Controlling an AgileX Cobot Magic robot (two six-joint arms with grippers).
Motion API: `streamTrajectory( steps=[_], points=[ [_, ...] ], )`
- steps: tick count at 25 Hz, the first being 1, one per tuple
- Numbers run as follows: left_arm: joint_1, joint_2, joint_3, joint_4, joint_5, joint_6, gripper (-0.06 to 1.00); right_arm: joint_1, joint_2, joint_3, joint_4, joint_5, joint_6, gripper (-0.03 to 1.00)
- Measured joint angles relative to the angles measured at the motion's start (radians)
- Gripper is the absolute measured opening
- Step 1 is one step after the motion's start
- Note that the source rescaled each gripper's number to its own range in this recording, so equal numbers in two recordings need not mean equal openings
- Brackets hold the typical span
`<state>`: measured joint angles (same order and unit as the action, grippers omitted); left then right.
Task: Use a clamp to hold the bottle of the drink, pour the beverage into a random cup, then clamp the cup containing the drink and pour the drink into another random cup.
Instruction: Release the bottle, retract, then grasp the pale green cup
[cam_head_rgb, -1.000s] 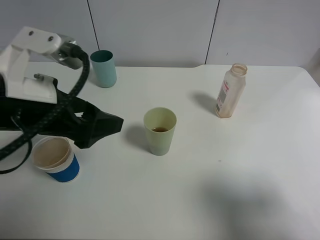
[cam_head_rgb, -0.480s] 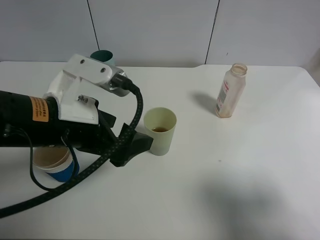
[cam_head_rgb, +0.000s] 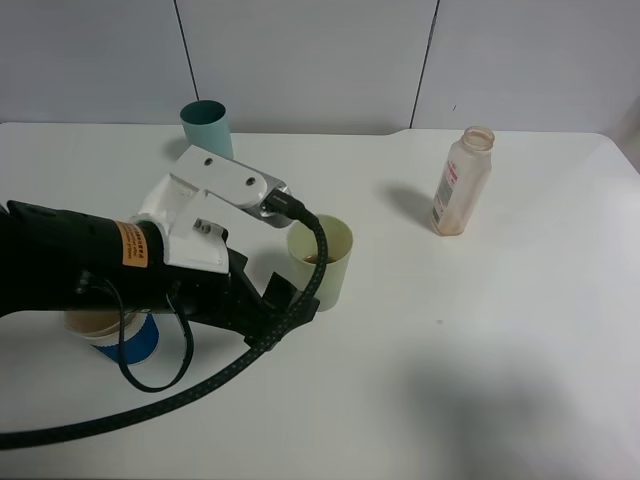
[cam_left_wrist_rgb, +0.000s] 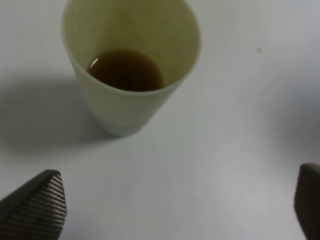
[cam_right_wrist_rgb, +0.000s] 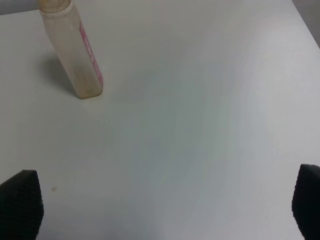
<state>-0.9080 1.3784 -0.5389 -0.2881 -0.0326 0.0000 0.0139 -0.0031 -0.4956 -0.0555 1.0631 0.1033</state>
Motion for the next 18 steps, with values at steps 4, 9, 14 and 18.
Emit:
streamTrajectory(
  steps=[4, 9, 14, 18],
  points=[
    [0.0, 0.024, 0.0, -0.003, -0.02, 0.0, 0.78, 0.0, 0.0, 0.0, 0.0, 0.0, 0.0, 1.0],
    [0.0, 0.034, 0.0, -0.092, -0.036, 0.04, 0.78, 0.0, 0.0, 0.0, 0.0, 0.0, 0.0, 1.0],
    [0.0, 0.034, 0.0, -0.128, -0.04, 0.061, 0.78, 0.0, 0.0, 0.0, 0.0, 0.0, 0.0, 1.0],
    [0.0, 0.046, 0.001, -0.169, -0.114, 0.067, 0.78, 0.0, 0.0, 0.0, 0.0, 0.0, 0.0, 1.0]
  ],
)
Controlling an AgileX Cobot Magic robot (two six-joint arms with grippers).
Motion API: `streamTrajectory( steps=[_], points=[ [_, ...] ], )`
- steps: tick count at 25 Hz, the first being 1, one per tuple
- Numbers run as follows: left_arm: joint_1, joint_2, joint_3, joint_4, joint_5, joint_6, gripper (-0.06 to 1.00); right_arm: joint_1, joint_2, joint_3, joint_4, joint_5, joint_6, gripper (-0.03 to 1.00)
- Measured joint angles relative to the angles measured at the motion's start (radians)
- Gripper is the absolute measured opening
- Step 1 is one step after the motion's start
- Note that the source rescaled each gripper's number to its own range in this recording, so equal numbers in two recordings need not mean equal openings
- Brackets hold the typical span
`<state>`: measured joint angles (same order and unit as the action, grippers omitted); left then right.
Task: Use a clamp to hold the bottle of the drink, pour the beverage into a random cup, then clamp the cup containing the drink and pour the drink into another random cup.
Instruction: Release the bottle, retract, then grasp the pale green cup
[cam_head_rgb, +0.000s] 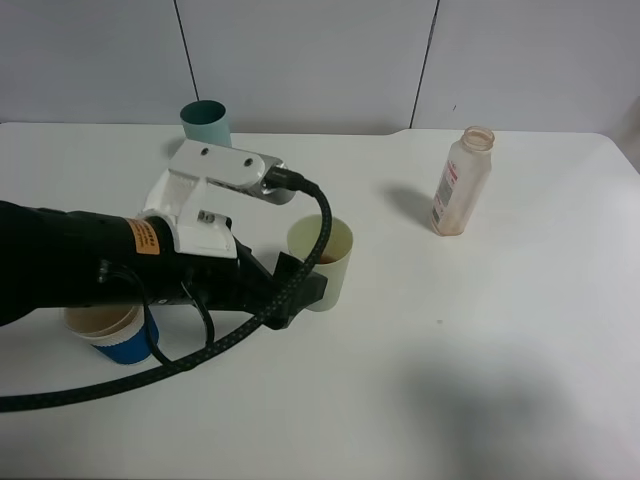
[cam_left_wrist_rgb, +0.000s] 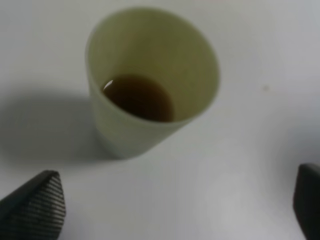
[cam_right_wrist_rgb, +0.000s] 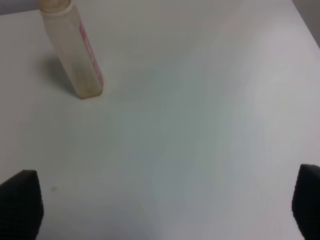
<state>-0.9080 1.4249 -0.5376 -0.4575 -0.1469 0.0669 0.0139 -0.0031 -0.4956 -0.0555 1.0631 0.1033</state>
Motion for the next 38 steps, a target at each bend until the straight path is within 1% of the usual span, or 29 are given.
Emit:
streamTrajectory(
  steps=[2, 5, 6, 8, 9, 14, 21, 27, 32, 37, 38],
  points=[
    [-0.001, 0.009, 0.005, -0.005, -0.005, 0.0, 0.78, 0.0, 0.0, 0.0, 0.0, 0.0, 0.0, 1.0],
    [-0.037, 0.043, 0.038, -0.018, -0.032, 0.007, 0.78, 0.0, 0.0, 0.0, 0.0, 0.0, 0.0, 1.0],
    [-0.037, 0.043, 0.038, -0.018, -0.032, 0.007, 0.78, 0.0, 0.0, 0.0, 0.0, 0.0, 0.0, 1.0],
    [-0.058, 0.053, 0.054, -0.018, -0.032, 0.007, 0.78, 0.0, 0.0, 0.0, 0.0, 0.0, 0.0, 1.0],
    [-0.081, 0.061, 0.077, -0.018, -0.032, 0.008, 0.78, 0.0, 0.0, 0.0, 0.0, 0.0, 0.0, 1.0],
    [-0.091, 0.066, 0.116, -0.006, -0.032, 0.004, 0.78, 0.0, 0.0, 0.0, 0.0, 0.0, 0.0, 1.0],
    [-0.091, 0.082, 0.122, 0.028, -0.044, -0.004, 0.78, 0.0, 0.0, 0.0, 0.0, 0.0, 0.0, 1.0],
    [-0.091, 0.158, 0.122, 0.078, -0.131, -0.091, 0.78, 0.0, 0.0, 0.0, 0.0, 0.0, 0.0, 1.0],
    [-0.091, 0.161, 0.131, 0.084, -0.175, -0.103, 0.78, 0.0, 0.0, 0.0, 0.0, 0.0, 0.0, 1.0],
    [-0.091, 0.16, 0.202, 0.092, -0.273, -0.167, 0.78, 0.0, 0.0, 0.0, 0.0, 0.0, 0.0, 1.0],
    [-0.091, 0.16, 0.202, 0.092, -0.273, -0.167, 0.78, 0.0, 0.0, 0.0, 0.0, 0.0, 0.0, 1.0]
  ],
)
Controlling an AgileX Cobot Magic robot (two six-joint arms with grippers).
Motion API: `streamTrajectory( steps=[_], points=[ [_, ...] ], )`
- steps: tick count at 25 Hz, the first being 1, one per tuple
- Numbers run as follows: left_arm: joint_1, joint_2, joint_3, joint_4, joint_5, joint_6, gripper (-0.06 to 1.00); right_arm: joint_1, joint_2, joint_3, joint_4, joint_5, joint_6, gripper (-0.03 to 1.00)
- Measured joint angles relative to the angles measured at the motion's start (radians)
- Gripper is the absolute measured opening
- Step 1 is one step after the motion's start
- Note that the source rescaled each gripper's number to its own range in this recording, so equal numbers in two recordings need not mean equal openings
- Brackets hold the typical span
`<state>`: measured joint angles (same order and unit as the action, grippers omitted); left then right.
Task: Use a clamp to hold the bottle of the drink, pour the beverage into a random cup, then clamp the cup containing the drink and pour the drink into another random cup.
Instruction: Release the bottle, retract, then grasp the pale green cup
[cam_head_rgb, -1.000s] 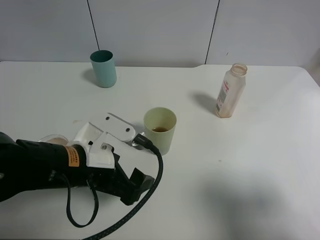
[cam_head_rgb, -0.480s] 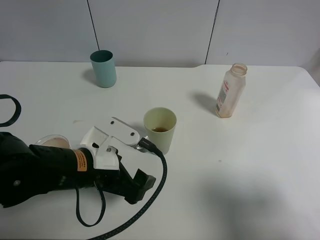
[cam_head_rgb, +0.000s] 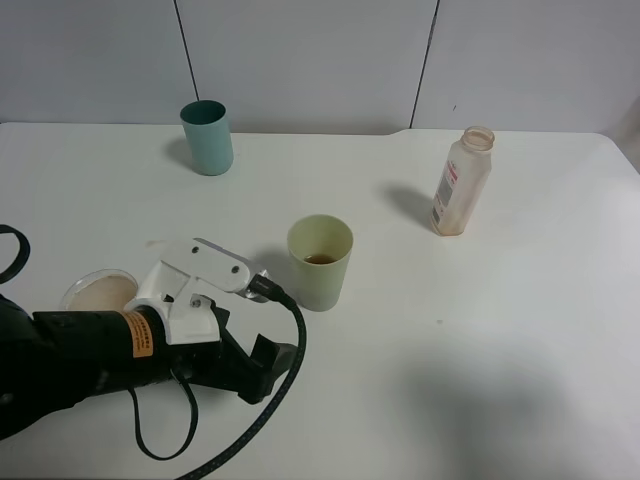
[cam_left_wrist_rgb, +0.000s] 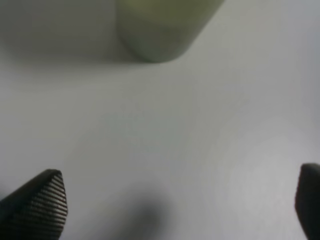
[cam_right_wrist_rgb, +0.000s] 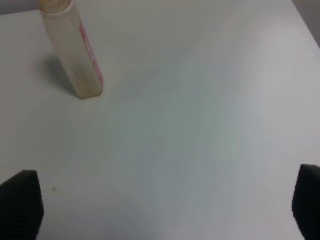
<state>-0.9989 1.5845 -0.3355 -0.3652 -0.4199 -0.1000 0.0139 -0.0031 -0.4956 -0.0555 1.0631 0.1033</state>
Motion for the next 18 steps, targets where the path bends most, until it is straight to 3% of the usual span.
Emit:
streamTrajectory(
  steps=[5, 18],
  points=[
    [0.0, 0.001, 0.035, 0.014, -0.146, -0.029, 0.78, 0.0, 0.0, 0.0, 0.0, 0.0, 0.0, 1.0],
    [0.0, 0.03, 0.04, 0.018, -0.281, -0.026, 0.78, 0.0, 0.0, 0.0, 0.0, 0.0, 0.0, 1.0]
  ],
)
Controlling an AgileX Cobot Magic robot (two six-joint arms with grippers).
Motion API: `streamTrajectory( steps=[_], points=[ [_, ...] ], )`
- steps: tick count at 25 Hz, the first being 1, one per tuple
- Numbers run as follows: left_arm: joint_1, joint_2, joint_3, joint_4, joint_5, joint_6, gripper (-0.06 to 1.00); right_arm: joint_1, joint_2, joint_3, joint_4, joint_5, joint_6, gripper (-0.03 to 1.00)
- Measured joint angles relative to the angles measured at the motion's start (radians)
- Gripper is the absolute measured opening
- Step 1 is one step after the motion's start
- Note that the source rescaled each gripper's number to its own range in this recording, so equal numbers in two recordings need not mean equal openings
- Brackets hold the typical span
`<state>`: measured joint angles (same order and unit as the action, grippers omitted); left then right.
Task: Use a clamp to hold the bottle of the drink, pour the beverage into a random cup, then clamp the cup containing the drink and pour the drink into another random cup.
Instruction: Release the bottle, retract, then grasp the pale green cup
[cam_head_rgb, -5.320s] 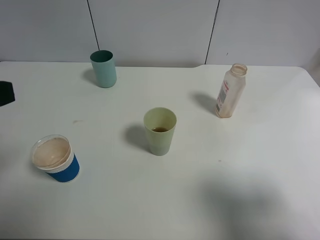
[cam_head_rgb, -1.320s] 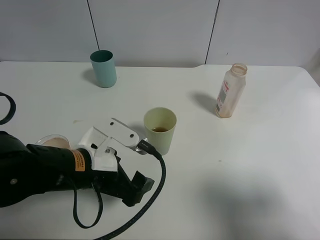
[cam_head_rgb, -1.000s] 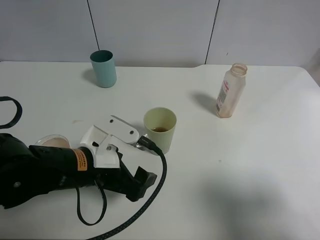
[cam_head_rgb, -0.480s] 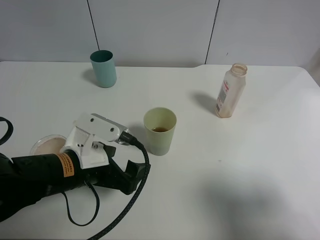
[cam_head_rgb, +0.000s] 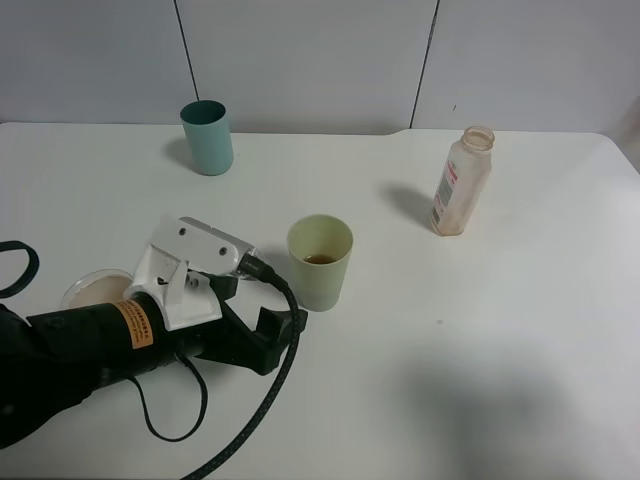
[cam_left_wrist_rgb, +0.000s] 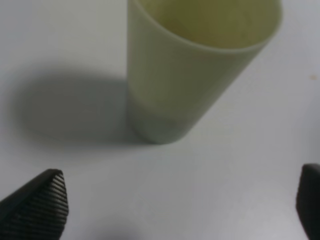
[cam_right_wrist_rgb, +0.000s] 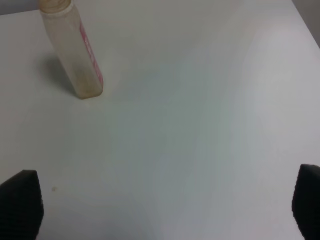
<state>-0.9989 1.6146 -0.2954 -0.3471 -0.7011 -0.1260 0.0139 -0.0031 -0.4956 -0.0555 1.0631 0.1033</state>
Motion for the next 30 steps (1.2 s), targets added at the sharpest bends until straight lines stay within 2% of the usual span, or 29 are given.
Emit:
streamTrajectory(
  steps=[4, 6, 8, 21, 30],
  points=[
    [0.0, 0.05, 0.003, 0.008, -0.075, -0.005, 0.78, 0.0, 0.0, 0.0, 0.0, 0.0, 0.0, 1.0],
    [0.0, 0.102, 0.003, 0.017, -0.175, -0.044, 0.78, 0.0, 0.0, 0.0, 0.0, 0.0, 0.0, 1.0],
    [0.0, 0.12, 0.003, 0.022, -0.216, -0.059, 0.78, 0.0, 0.0, 0.0, 0.0, 0.0, 0.0, 1.0],
    [0.0, 0.238, 0.003, 0.052, -0.323, -0.093, 0.78, 0.0, 0.0, 0.0, 0.0, 0.0, 0.0, 1.0],
    [0.0, 0.295, 0.004, 0.051, -0.382, -0.08, 0.78, 0.0, 0.0, 0.0, 0.0, 0.0, 0.0, 1.0]
  ],
)
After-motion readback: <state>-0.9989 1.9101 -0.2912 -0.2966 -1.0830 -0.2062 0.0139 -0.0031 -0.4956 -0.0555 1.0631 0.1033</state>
